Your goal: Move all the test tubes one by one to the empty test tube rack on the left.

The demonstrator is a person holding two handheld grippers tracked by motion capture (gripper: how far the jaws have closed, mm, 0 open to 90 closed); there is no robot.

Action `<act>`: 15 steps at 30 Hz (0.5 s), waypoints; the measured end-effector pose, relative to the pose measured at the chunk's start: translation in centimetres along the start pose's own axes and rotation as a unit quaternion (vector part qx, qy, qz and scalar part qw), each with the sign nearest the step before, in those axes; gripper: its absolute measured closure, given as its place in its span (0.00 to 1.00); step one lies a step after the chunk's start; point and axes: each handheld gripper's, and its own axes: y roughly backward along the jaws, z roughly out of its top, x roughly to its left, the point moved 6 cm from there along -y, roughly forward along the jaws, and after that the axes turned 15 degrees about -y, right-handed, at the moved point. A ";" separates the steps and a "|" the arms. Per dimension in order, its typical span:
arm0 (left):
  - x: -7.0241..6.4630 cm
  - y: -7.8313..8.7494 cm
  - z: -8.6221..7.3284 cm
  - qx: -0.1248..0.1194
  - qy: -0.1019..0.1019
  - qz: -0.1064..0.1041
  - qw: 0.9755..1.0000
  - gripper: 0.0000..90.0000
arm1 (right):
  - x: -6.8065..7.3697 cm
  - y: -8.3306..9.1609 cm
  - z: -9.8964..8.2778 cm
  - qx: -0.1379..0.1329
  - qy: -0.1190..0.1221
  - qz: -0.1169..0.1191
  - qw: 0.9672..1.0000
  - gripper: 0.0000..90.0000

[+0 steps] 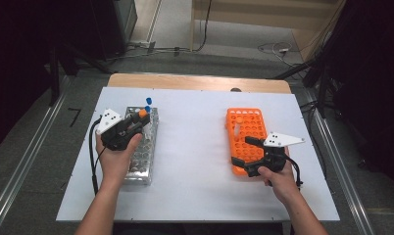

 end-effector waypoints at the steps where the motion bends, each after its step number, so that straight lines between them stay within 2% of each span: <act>1: 0.0 0.0 -0.2 0.003 0.000 0.000 1.000 0.79 | 0.0 0.0 0.0 -0.001 0.001 0.000 1.000 0.02; 7: -0.3 0.1 -0.4 0.020 0.001 0.000 1.000 0.77 | -0.4 0.3 0.1 -0.004 -0.003 -0.004 1.000 0.02; 10: -0.5 0.1 -0.4 0.025 -0.001 -0.001 1.000 0.68 | -0.5 0.3 0.1 -0.004 -0.004 -0.006 1.000 0.02; 15: -0.6 0.3 0.0 0.019 0.011 -0.006 1.000 0.54 | -0.7 0.5 0.2 -0.009 -0.006 -0.009 1.000 0.02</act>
